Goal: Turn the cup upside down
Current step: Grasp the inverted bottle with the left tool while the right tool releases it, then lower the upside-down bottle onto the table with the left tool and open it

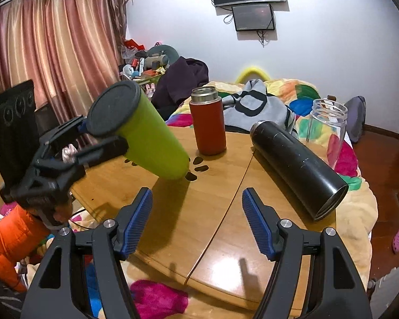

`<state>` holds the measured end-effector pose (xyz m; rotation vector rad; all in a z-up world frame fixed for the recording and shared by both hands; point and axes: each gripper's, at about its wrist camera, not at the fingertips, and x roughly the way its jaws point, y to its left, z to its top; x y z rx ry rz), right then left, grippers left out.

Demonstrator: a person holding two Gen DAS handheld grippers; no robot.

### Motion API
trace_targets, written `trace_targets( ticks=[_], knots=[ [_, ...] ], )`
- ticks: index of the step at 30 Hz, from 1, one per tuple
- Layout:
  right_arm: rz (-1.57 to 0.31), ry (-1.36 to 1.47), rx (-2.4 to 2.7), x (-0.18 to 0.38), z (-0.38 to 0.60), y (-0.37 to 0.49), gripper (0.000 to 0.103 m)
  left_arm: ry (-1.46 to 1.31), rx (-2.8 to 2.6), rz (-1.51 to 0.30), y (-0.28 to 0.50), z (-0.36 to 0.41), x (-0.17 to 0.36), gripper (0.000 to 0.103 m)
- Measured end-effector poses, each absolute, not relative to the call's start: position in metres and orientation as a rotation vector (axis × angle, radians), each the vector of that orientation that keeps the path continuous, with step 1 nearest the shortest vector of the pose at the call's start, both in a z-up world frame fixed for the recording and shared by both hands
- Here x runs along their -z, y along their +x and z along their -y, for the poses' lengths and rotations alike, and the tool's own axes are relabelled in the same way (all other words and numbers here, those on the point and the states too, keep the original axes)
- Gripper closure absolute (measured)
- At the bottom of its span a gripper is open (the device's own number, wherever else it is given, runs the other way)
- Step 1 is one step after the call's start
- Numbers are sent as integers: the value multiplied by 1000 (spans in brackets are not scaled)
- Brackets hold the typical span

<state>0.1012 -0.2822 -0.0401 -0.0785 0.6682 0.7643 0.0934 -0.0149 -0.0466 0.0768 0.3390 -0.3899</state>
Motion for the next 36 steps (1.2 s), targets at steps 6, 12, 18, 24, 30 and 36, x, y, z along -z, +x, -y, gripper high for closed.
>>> trace_targets(
  ticks=[6, 12, 18, 24, 30, 36],
  knots=[
    [-659, -71, -766, 39, 281, 100, 37, -49, 414, -390, 112, -7, 39, 33],
    [-661, -69, -757, 41, 281, 101, 37, -107, 413, -418, 129, -19, 35, 35],
    [-655, -56, -756, 40, 282, 102, 37, -107, 394, -418, 138, -21, 29, 37],
    [-656, -47, -755, 41, 281, 102, 37, -98, 379, -418, 145, -23, 28, 38],
    [-656, -38, -754, 41, 282, 102, 37, -100, 373, -429, 154, -29, 29, 45],
    [-660, -27, -749, 41, 282, 103, 37, -108, 379, -449, 162, -34, 33, 49]
  ],
)
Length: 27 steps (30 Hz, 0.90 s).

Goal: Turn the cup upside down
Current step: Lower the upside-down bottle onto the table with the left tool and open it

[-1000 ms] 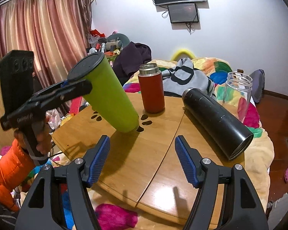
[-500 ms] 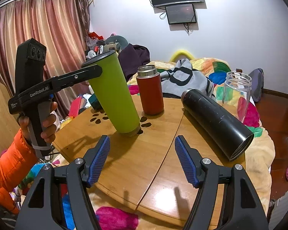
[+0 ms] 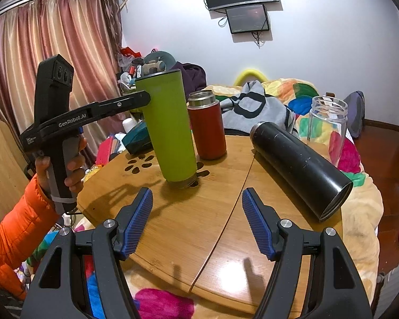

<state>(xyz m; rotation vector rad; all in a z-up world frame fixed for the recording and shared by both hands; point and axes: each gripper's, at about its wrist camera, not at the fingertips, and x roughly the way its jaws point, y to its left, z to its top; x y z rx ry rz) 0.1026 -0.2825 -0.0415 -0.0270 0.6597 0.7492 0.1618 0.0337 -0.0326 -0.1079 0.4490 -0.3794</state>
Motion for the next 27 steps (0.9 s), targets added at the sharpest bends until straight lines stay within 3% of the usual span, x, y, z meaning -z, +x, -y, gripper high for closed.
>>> trace_targets(
  ticks=[16, 22, 27],
  knots=[
    [-628, -15, -715, 34, 278, 104, 37, -94, 299, -443, 138, -40, 34, 49],
    [-570, -26, -659, 22, 280, 96, 35, -80, 194, -412, 110, -44, 29, 37],
    [-476, -35, -588, 5, 285, 82, 19, -49, 104, -371, 84, -41, 21, 18]
  ],
)
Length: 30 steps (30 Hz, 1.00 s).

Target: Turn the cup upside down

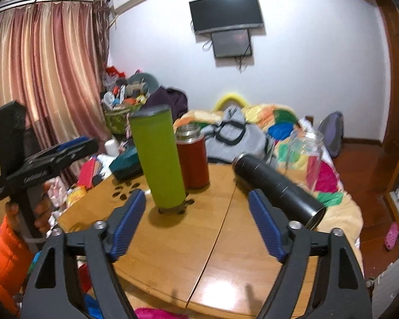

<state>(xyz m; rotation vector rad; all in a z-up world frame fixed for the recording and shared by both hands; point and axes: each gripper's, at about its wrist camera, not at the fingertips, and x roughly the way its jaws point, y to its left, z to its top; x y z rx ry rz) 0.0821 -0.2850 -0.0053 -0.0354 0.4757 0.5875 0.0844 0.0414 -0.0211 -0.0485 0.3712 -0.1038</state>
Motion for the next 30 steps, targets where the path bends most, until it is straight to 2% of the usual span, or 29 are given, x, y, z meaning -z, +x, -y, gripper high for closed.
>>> trace_targets(
  ticks=[2, 5, 7, 30],
  knots=[
    [-443, -43, -563, -1, 286, 77, 18, -43, 70, -356, 76, -40, 19, 4],
    [-408, -43, -530, -9, 287, 69, 11, -37, 55, -347, 67, -35, 16, 2],
    [-382, -38, -506, -12, 288, 64, 0, -38, 47, -347, 62, -32, 16, 1],
    [-376, 8, -458, -10, 288, 45, 0, -80, 28, -351, 34, -23, 31, 0]
  ],
)
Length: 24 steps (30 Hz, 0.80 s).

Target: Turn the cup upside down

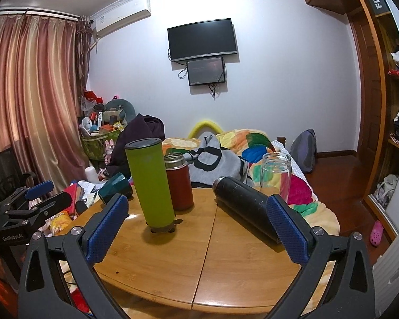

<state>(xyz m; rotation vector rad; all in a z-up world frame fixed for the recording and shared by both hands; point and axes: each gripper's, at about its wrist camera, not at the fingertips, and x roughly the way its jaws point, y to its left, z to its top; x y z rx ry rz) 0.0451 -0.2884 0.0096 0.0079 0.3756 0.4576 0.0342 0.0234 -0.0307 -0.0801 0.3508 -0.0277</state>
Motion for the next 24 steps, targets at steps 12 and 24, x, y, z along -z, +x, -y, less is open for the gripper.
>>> trace_targets(
  ticks=[12, 24],
  knots=[
    [-376, 0, -457, -10, 287, 45, 0, -87, 49, -359, 34, -22, 33, 0],
    [-378, -1, -458, -10, 286, 45, 0, -81, 48, -353, 32, -20, 33, 0]
  ],
)
